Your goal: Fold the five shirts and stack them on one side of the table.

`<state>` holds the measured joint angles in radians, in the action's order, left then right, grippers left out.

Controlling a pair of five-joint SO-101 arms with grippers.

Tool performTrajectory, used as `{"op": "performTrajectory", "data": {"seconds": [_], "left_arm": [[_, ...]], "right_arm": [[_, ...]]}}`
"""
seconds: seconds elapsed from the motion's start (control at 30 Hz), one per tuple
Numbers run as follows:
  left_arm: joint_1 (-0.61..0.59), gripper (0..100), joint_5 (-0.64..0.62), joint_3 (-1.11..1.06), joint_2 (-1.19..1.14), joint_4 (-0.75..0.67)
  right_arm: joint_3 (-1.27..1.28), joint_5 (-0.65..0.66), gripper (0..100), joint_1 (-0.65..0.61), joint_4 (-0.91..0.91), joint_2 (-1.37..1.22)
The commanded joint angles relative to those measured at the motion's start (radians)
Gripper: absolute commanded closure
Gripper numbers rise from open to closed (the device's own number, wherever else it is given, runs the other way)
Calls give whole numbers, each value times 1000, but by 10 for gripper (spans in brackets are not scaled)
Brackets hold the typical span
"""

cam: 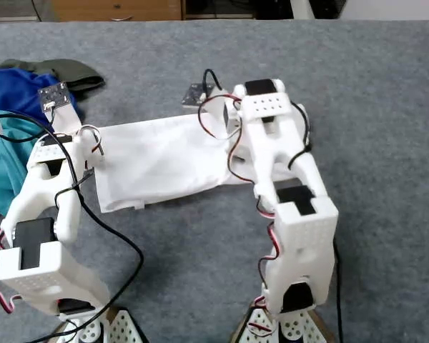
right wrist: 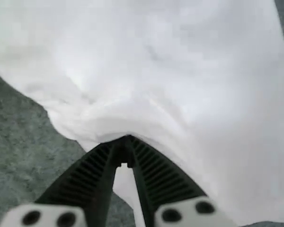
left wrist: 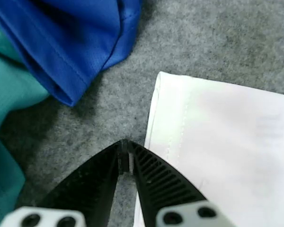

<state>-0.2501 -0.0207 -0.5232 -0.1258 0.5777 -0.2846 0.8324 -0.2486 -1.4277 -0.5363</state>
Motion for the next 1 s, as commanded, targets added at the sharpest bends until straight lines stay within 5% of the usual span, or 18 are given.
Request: {"op": "performTrajectory", "data": {"seconds": [0.0, 0.37, 0.97], "left_arm": [[15, 980, 5, 48, 10, 3], [15, 980, 5, 48, 10, 3], [15, 980, 5, 48, 10, 3]], "right_arm": [[-102, -9, 996, -28, -3, -15], [-265, -14, 996, -45, -12, -237], [-653, -63, 996, 28, -359, -185]]}}
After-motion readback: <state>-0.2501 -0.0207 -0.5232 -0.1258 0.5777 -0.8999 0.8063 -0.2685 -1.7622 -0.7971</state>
